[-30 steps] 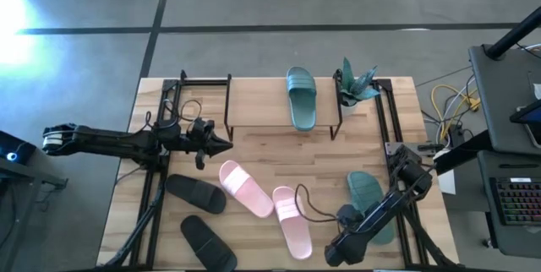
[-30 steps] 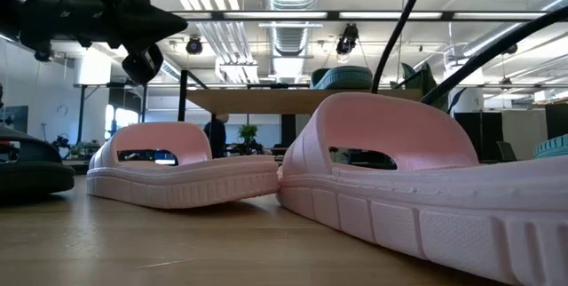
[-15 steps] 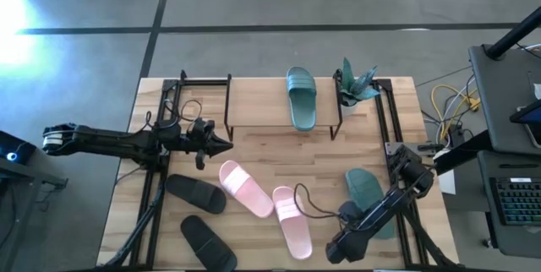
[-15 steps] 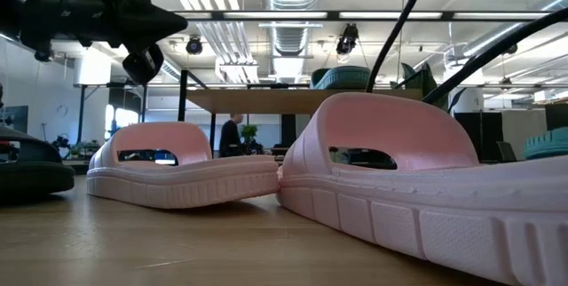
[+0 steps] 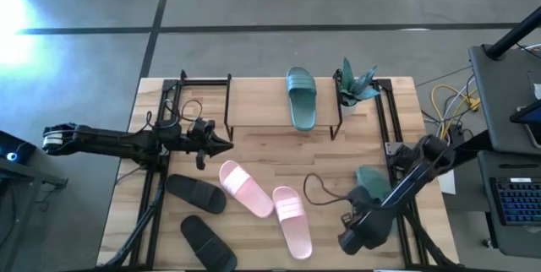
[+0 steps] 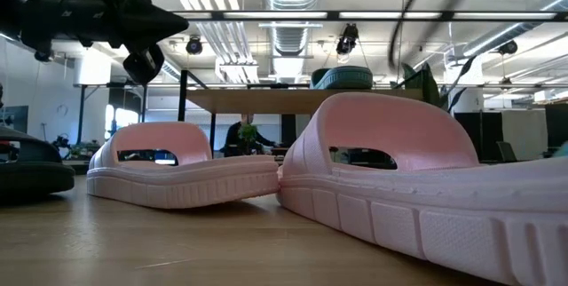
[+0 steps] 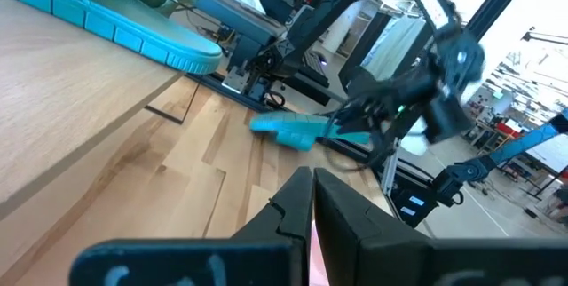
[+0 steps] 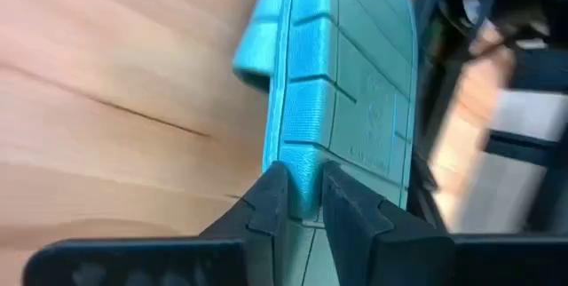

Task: Pick and place slides into the shelf
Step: Put the green slide on the shelf

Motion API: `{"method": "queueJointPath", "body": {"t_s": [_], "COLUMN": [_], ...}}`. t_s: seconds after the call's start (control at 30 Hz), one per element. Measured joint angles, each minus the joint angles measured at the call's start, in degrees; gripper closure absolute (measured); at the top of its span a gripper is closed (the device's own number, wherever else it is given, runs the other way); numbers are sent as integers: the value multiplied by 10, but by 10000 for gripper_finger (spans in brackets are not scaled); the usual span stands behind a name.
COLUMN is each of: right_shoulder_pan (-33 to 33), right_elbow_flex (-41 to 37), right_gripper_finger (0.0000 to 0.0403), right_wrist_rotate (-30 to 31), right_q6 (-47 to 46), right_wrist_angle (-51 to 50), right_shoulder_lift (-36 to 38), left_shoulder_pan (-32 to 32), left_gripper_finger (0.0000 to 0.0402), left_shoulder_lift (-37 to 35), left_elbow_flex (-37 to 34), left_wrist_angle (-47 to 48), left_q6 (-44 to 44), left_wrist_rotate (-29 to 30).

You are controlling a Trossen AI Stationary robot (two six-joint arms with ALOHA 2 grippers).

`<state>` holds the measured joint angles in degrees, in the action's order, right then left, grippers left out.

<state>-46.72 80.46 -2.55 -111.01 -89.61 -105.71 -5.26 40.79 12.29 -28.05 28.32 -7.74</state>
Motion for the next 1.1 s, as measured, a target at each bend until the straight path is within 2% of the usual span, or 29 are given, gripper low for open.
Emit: {"method": "queueJointPath", "body": {"t_s": [0.07, 0.2, 0.33, 0.4, 0.47, 0.6, 0.7, 0.83, 0.97, 1.1], "right_shoulder_pan": [0, -5, -19, -21, -20, -4, 5, 16, 47, 73], "right_elbow_flex": [14, 39, 49, 49, 46, 40, 38, 39, 43, 42], "right_gripper_finger": [366, 393, 396, 396, 396, 395, 395, 395, 395, 394], "right_wrist_rotate": [52, 214, 380, 423, 407, 283, 225, 201, 162, 141], "right_q6": [-21, -78, -147, -174, -174, -137, -118, -107, -50, -15], "right_wrist_angle": [15, 71, 90, 86, 85, 83, 107, 165, 253, 284], "right_shoulder_lift": [32, 104, 158, 174, 185, 177, 154, 121, 88, 52], "left_shoulder_pan": [0, 0, 0, 0, 0, 0, 0, 0, 0, 0], "left_gripper_finger": [402, 402, 402, 402, 402, 402, 402, 402, 402, 402], "left_shoulder_lift": [0, 0, 0, 0, 0, 0, 0, 4, 17, 42], "left_elbow_flex": [0, 0, -1, -2, -2, -2, -2, -7, -8, -8], "left_wrist_angle": [1, 0, 0, 0, 0, 0, 0, 9, 6, 5], "left_q6": [0, 0, 0, 0, 0, 0, 0, 16, 29, 45], "left_wrist_rotate": [1, 1, 1, 1, 1, 1, 1, -1, -11, -58]}}
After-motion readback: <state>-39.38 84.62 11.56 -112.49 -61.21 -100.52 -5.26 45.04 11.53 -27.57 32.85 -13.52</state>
